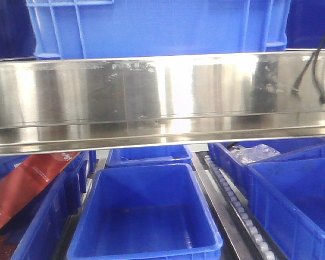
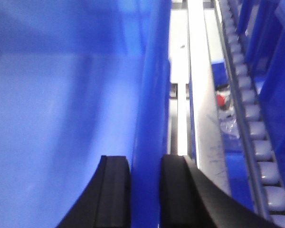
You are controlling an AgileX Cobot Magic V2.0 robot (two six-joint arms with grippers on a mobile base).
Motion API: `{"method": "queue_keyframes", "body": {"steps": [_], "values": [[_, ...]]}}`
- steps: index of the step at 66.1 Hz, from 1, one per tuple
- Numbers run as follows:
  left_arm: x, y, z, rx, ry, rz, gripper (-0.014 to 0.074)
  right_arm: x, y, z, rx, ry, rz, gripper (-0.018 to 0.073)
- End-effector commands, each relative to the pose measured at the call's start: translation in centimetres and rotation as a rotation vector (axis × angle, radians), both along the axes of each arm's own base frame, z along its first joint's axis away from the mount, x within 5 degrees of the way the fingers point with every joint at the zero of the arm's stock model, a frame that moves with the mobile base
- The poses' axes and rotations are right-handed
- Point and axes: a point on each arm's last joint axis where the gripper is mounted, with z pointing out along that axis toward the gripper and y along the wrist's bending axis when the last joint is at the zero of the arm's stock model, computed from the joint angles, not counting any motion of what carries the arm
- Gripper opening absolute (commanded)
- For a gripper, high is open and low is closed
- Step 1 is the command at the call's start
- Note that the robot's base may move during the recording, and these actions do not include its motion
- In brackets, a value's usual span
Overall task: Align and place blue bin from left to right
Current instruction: 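Lower the held blue bin onto the rack's upper shelf with both grippers, then open both grippers to release the bin's rims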
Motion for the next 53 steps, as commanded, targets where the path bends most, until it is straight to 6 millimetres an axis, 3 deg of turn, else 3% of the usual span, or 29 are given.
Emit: {"method": "queue_keyframes", "body": {"steps": [1, 7, 17, 21, 26, 36, 43, 49, 53], "values": [[-0.4, -0.2, 1.4, -0.007, -0.071, -0.029, -0.0092, 0.5, -0.1, 1.1, 0.007, -0.101, 0.002, -0.0046], [-0.1, -0.3, 0.9, -0.003, -0.055, -0.028, 0.0017, 0.7, 0.0, 0.8, 0.006, -0.095, 0.002, 0.004], [0.0, 0.0, 0.8, 0.035, -0.056, -0.012, 0.038, 0.6, 0.0, 0.8, 0.006, -0.093, 0.003, 0.0483], [0.0, 0.1, 0.8, 0.046, -0.058, -0.007, 0.0521, 0.6, -0.1, 0.7, 0.005, -0.087, 0.001, 0.0579], [-0.1, 0.2, 0.9, 0.051, -0.059, -0.004, 0.0621, 0.7, -0.3, 0.7, 0.003, -0.087, -0.002, 0.0568], [-0.8, 0.4, 1.5, 0.052, -0.047, -0.002, 0.0588, -0.3, -0.4, 1.7, 0.003, -0.086, -0.001, 0.0568], [-1.8, 0.8, 2.4, 0.063, -0.044, 0.007, 0.0588, -1.8, -0.7, 3.5, 0.008, -0.12, 0.0, 0.0559], [-3.1, 1.2, 3.4, 0.072, -0.037, 0.016, 0.0552, -3.5, -0.9, 5.3, 0.012, -0.144, 0.001, 0.0466], [-3.8, 1.3, 4.2, 0.068, -0.052, 0.017, 0.0472, -4.6, -1.2, 6.5, 0.014, -0.16, 0.0, 0.0316]]}}
